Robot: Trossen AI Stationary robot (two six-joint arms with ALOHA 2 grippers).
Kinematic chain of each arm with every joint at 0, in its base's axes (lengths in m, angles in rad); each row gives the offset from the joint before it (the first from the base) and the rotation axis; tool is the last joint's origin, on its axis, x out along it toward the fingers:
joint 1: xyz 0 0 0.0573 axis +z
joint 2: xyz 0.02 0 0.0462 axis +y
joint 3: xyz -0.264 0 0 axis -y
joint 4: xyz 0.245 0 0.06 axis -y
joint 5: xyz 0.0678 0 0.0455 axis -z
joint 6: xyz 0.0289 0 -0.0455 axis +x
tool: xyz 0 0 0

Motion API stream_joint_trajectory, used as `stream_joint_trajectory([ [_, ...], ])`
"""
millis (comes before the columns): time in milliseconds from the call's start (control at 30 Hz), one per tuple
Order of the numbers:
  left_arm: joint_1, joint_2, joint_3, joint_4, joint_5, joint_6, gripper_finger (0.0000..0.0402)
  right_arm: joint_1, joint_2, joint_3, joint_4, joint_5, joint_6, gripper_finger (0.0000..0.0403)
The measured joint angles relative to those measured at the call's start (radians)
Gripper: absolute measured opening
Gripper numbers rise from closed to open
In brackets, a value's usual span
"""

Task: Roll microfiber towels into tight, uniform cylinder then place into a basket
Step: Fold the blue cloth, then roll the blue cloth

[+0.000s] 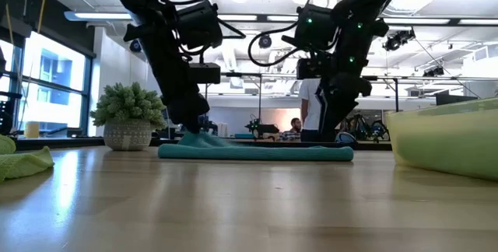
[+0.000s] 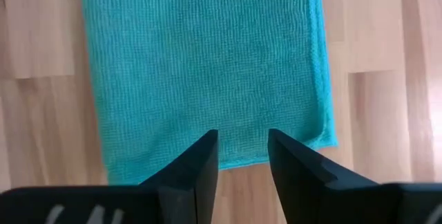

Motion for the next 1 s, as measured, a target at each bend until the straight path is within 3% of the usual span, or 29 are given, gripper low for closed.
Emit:
stream_joint_trajectory([
  [100, 0.009, 0.0, 0.0, -0.001, 0.01, 0.0, 0.0073, 0.013, 0.0, 0.0, 0.0, 0.0, 0.019, 0.0117],
  [233, 0.011, 0.001, 0.0, -0.002, -0.095, -0.042, 0.0115, 0.024, 0.0, 0.0, 0.0, -0.002, 0.069, 0.0117],
  [300, 0.009, -0.014, -0.001, -0.018, -0.097, -0.078, 0.0124, 0.029, 0.002, 0.0, 0.001, -0.001, 0.111, 0.0117],
  [400, -0.009, -0.036, 0.0, -0.022, -0.017, -0.136, 0.0126, 0.031, 0.025, 0.0, 0.007, -0.001, 0.174, 0.0116],
  [567, -0.035, -0.043, -0.003, -0.029, 0.293, -0.183, 0.0118, 0.033, 0.105, 0.0, 0.018, -0.001, 0.258, 0.0116],
  [633, -0.041, -0.024, -0.013, -0.01, 0.371, -0.184, 0.0118, 0.032, 0.127, 0.002, 0.027, 0.002, 0.268, 0.0116],
  [733, -0.057, 0.009, -0.032, -0.015, 0.401, -0.198, 0.0118, 0.033, 0.152, 0.005, 0.041, 0.041, 0.232, 0.0116],
  [1000, -0.13, 0.059, -0.037, 0.032, 0.425, -0.374, 0.0118, -0.001, 0.159, -0.001, 0.158, 0.295, -0.02, 0.0116],
])
